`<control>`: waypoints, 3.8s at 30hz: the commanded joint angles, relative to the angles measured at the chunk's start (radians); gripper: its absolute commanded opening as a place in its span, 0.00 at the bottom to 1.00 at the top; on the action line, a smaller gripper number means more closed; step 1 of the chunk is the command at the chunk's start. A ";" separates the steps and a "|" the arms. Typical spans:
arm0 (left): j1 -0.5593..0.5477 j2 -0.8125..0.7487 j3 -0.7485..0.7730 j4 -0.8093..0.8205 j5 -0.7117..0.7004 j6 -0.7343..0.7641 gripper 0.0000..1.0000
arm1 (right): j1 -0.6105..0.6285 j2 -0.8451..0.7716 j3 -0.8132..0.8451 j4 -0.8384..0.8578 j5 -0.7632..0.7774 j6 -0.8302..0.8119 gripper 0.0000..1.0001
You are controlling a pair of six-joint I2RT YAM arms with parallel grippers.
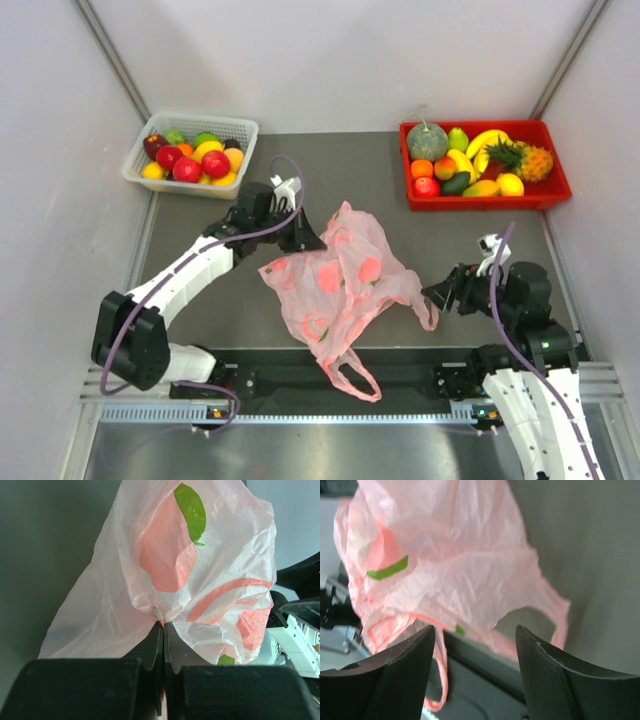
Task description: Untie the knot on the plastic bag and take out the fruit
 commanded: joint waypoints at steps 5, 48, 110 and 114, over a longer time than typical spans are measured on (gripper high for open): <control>-0.007 0.081 -0.024 0.057 -0.054 -0.014 0.00 | 0.029 -0.048 -0.045 -0.068 -0.179 -0.035 0.56; 0.039 0.503 -0.070 0.292 -0.053 -0.009 0.00 | 0.942 0.830 -0.010 0.746 0.732 -0.089 1.00; 0.045 0.377 -0.102 0.293 -0.019 -0.035 0.00 | -0.193 1.251 0.795 0.491 0.721 0.196 0.00; 0.044 0.369 -0.102 0.298 -0.015 -0.034 0.00 | -0.224 1.464 0.947 0.443 0.710 0.173 0.01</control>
